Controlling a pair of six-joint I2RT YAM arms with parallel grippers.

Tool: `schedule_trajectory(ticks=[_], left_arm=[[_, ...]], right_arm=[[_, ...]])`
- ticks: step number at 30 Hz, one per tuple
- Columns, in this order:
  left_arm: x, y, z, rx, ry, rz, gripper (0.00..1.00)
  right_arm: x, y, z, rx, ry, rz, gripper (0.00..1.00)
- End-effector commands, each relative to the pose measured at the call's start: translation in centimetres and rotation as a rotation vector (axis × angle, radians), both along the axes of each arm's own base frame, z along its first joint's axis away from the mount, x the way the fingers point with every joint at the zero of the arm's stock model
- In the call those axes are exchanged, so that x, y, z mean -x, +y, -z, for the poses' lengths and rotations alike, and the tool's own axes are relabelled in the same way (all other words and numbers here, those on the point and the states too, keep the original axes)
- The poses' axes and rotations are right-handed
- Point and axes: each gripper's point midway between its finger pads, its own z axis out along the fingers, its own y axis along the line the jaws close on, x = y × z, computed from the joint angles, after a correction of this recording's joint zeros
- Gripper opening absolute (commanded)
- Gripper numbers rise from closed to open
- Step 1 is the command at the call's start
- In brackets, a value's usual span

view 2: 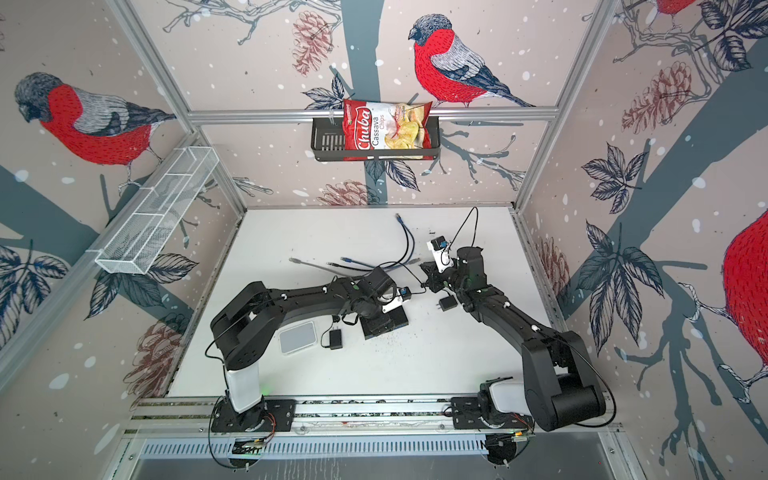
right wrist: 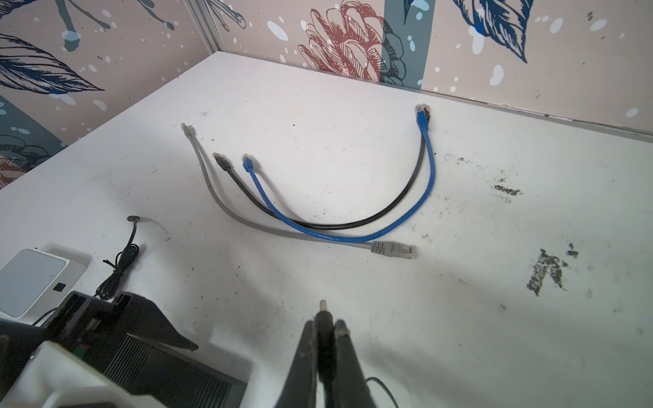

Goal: Insert the plug into the switch port

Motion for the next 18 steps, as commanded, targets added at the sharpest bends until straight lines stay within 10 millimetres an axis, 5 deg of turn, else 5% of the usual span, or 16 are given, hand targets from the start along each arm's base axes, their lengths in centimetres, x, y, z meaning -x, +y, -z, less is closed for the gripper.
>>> schedule_trajectory(ticks=[1, 6, 12, 15, 18], left_arm=[[0.3, 0.4, 0.6, -0.038, 0.022, 0.004, 0.79], [0.5, 0.3, 1.3, -0.061, 0.051, 0.017, 0.74], [0.0, 0.3, 1.0, -0.049, 0.017, 0.009, 0.56], [-0.8, 0.3, 0.4, -0.032, -0.049, 0.0, 0.36], [-1.2, 0.3, -0.1, 0.0, -0.11, 0.004, 0.33]], right_arm=[[-0.2, 0.1, -0.4, -0.02, -0.013, -0.002, 0.02], [-0.3, 0.1, -0.3, -0.023, -0.01, -0.002, 0.02], [-0.4, 0.2, -0.2, -0.025, -0.008, -0.008, 0.02], [-0.4, 0.2, -0.1, -0.025, -0.003, -0.013, 0.02], [-0.2, 0.4, 0.1, -0.026, 0.008, -0.021, 0.02]])
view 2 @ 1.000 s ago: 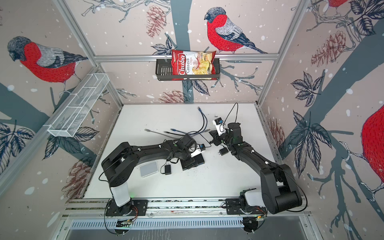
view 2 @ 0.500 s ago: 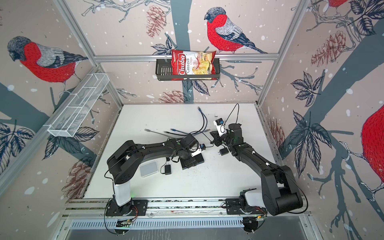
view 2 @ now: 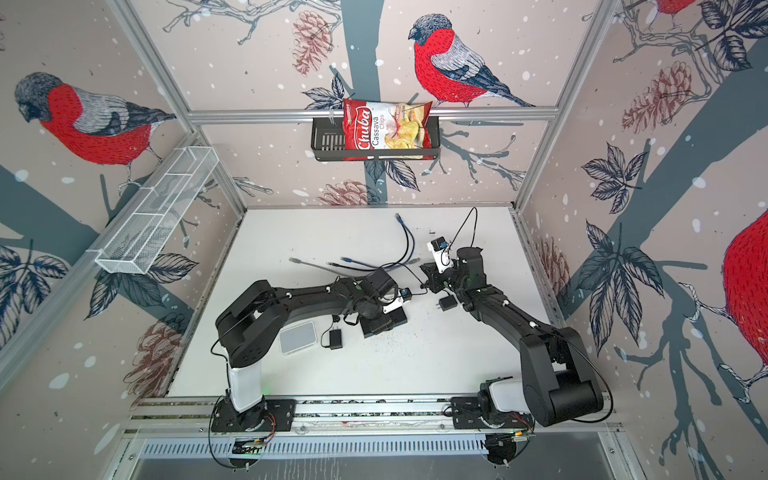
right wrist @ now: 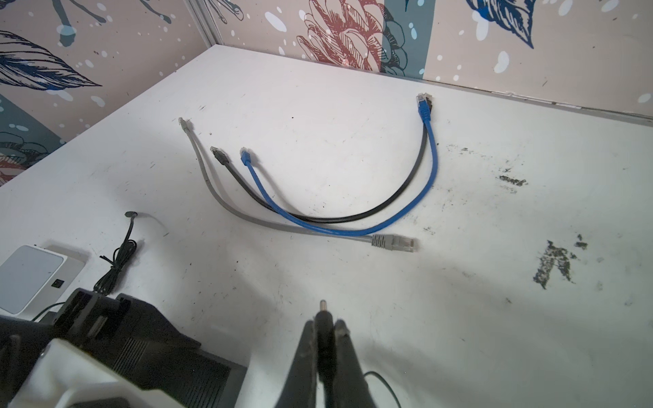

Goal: Insert the plug into the switch port

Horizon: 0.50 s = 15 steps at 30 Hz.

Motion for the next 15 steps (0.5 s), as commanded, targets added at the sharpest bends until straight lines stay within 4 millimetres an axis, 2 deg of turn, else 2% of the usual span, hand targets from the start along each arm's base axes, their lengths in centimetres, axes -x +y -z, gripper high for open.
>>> schedule_trajectory(ticks=[1, 7, 15], left_arm=[[-1.2, -0.2, -1.0, 0.035, -0.099, 0.008, 0.32], [-2.5, 0.0, -3.3, 0.121, -0.275, 0.0, 0.28], [-1.6, 0.4, -7.5, 0.312, -0.473, 0.075, 0.23]], right_arm=[[-0.1, 0.4, -0.7, -0.026, -0.013, -0.019, 0.02], [0.7, 1.0, -0.3, -0.039, 0.01, -0.061, 0.03], [2.1, 1.8, -0.2, -0.07, 0.021, -0.116, 0.02]])
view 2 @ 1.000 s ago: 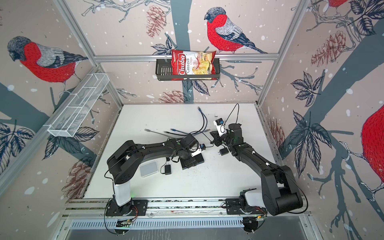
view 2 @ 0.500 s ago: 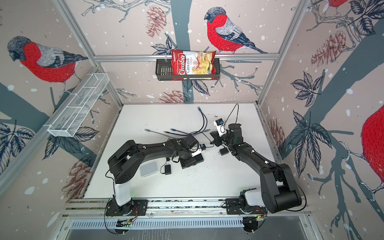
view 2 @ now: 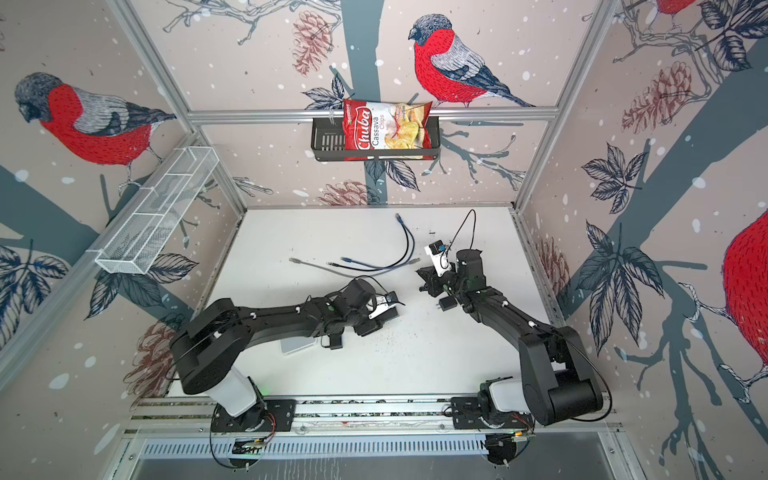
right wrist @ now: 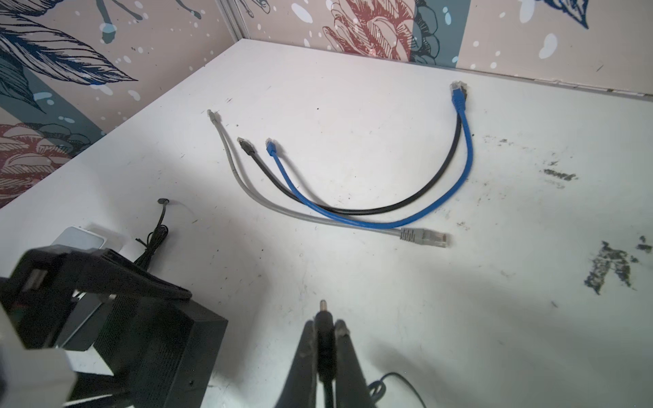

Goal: Insert the plug into the switch port

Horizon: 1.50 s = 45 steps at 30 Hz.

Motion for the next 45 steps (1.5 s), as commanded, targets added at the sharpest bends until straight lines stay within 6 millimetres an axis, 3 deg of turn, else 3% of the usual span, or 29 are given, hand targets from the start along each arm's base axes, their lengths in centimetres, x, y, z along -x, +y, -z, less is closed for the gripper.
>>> schedule_trajectory(ticks=[1, 8, 18, 24, 28, 45], left_arm=[[-0.9, -1.9, -4.0, 0.149, -0.166, 0.065, 0.23], [-0.1, -1.4, -5.3, 0.214, -0.292, 0.148, 0.23], [-0.4, 0.2, -6.7, 0.299, -0.372, 0.187, 0.2], [-0.4, 0.7, -6.9, 0.303, -0.404, 0.214, 0.2], [-0.4, 0.8, -6.9, 0.301, -0.423, 0.229, 0.2], [-0.9, 1.5, -6.8, 0.278, -0.468, 0.222, 0.19]], right_arm=[[0.6, 0.8, -0.8, -0.033, -0.015, -0.044, 0.02], [2.2, 2.4, -1.1, -0.032, -0.023, -0.113, 0.02], [5.6, 4.0, -0.8, -0.039, -0.038, -0.214, 0.02], [7.9, 5.0, -2.7, -0.072, -0.103, -0.296, 0.02], [9.4, 6.0, -2.5, -0.065, -0.105, -0.368, 0.02], [10.8, 6.8, -1.8, -0.046, -0.099, -0.428, 0.01]])
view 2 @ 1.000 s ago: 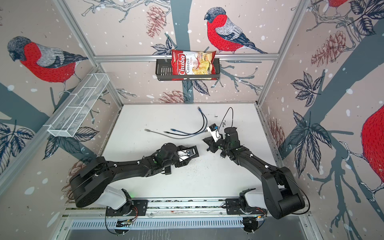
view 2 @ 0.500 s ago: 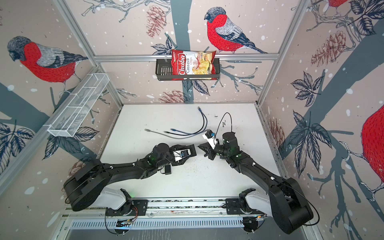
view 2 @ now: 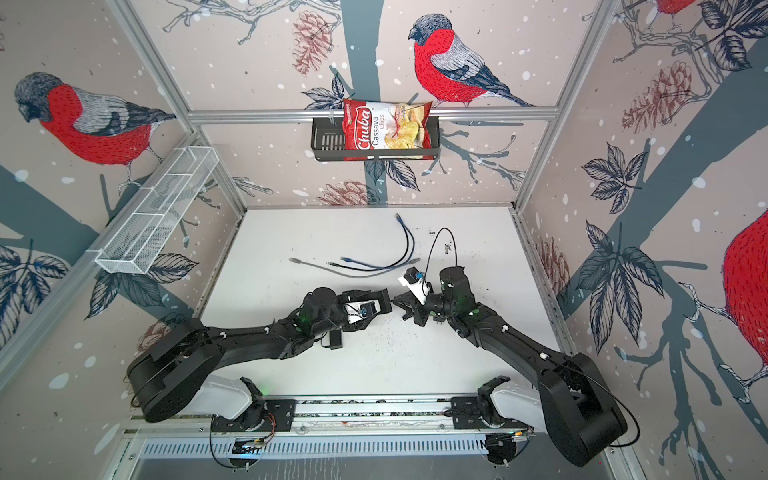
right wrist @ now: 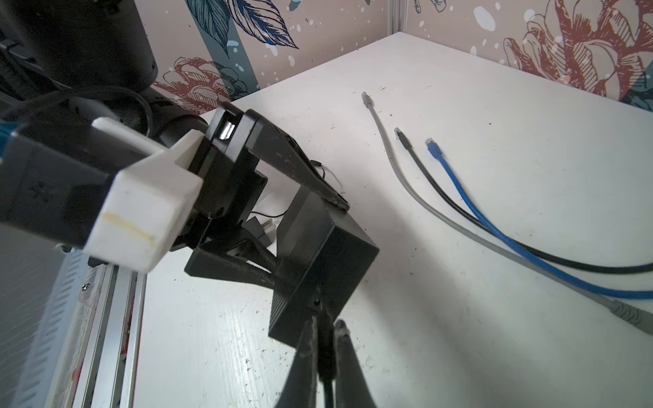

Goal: Insert the plug into the switch port
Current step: 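Push the barrel plug down into the box's top port with the right gripper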

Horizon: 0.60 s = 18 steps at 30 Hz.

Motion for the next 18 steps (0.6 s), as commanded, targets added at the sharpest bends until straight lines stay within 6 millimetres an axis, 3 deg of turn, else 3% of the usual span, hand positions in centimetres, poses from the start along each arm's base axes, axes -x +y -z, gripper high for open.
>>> schedule_trajectory(ticks=[1, 18], left_arm=[[-0.58, -0.4, -1.96, 0.052, -0.07, 0.007, 0.19], [-0.41, -0.39, -1.94, 0.044, -0.076, 0.023, 0.19]], right_arm=[[0.31, 0.19, -0.36, -0.008, -0.017, -0.021, 0.01], [0.47, 0.62, -0.85, -0.026, -0.03, -0.054, 0.0]])
